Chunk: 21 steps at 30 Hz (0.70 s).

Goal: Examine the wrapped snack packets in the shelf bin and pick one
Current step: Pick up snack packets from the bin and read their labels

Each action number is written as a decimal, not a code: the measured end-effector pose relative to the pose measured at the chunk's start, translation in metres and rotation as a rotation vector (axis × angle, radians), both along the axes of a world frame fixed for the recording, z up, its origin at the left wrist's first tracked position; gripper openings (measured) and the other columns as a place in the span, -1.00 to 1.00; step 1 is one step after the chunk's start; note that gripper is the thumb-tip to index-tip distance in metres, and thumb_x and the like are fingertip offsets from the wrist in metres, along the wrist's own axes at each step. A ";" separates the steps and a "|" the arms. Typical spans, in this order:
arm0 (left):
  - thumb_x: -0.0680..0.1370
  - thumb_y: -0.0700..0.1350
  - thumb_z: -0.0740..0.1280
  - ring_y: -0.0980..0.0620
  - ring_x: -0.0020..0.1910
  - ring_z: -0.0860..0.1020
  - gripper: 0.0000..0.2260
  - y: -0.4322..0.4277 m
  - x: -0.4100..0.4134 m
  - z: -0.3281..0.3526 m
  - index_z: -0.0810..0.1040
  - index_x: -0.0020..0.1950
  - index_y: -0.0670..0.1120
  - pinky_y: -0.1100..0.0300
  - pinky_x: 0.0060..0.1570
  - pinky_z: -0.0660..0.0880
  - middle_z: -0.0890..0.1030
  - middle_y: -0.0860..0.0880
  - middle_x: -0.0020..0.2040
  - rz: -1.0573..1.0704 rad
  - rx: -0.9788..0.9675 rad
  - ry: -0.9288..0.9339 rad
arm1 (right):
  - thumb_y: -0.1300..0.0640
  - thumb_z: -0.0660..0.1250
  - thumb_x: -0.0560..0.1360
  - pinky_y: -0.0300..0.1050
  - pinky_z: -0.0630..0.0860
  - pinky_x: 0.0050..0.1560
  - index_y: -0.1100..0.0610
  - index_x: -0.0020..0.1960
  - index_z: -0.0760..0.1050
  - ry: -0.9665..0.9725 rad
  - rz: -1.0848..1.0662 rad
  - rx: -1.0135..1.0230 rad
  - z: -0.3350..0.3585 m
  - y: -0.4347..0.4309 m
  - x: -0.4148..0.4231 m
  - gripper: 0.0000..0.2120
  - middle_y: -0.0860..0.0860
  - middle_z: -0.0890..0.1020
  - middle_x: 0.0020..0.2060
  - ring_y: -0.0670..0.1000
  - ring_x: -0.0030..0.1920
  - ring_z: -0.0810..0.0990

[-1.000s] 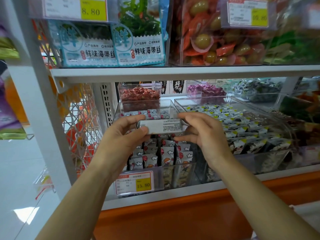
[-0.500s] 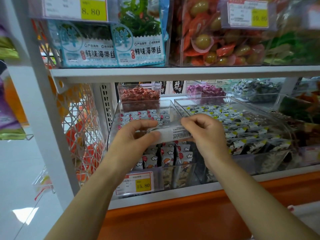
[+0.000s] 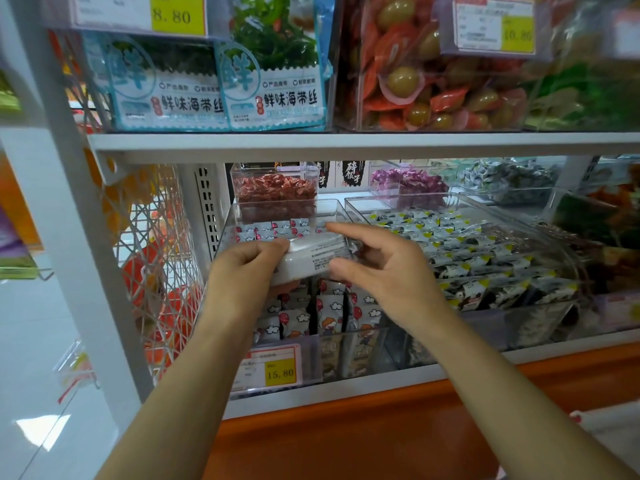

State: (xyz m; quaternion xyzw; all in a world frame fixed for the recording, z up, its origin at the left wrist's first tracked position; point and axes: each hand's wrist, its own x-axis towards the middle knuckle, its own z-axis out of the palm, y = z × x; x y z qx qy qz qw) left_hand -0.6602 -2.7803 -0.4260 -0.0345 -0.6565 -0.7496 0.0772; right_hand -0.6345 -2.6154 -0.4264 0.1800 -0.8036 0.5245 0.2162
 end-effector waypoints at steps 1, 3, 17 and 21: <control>0.55 -0.07 0.30 0.01 -0.16 0.62 -0.77 0.003 0.000 0.001 0.64 -0.22 -0.14 0.14 -0.16 0.62 0.63 -0.01 -0.17 -0.029 0.020 0.005 | 0.11 0.39 0.40 -0.12 0.60 0.02 -0.08 0.19 0.49 0.004 -0.023 -0.048 0.001 0.002 -0.001 -0.63 -0.10 0.61 0.06 -0.11 0.00 0.63; 0.58 -0.05 0.25 0.04 -0.09 0.61 -0.82 0.008 -0.002 0.001 0.60 -0.07 -0.10 0.25 -0.23 0.59 0.63 -0.02 -0.08 -0.035 -0.040 0.061 | 0.15 0.37 0.44 -0.19 0.63 -0.19 0.00 0.12 0.52 0.035 -0.108 -0.168 0.002 0.006 -0.003 -0.73 -0.04 0.64 -0.07 -0.07 -0.18 0.67; 0.62 0.15 -0.09 0.07 0.51 -0.02 -0.60 0.021 -0.043 -0.030 0.24 0.44 0.18 -0.16 0.40 -0.16 0.16 0.16 0.51 -0.217 -1.499 0.333 | 0.09 0.40 0.46 0.17 0.54 0.01 -0.14 -0.14 0.41 0.122 -0.398 -0.238 0.000 0.021 -0.017 -0.81 -0.16 0.49 -0.20 0.15 -0.07 0.61; 0.62 0.15 -0.10 0.09 0.51 -0.02 -0.58 0.020 -0.043 -0.029 0.26 0.44 0.18 -0.19 0.40 -0.21 0.17 0.15 0.51 -0.255 -1.510 0.327 | 0.09 0.40 0.47 0.18 0.53 0.01 -0.08 -0.10 0.42 0.125 -0.399 -0.212 0.000 0.020 -0.017 -0.84 -0.16 0.46 -0.22 0.16 -0.06 0.60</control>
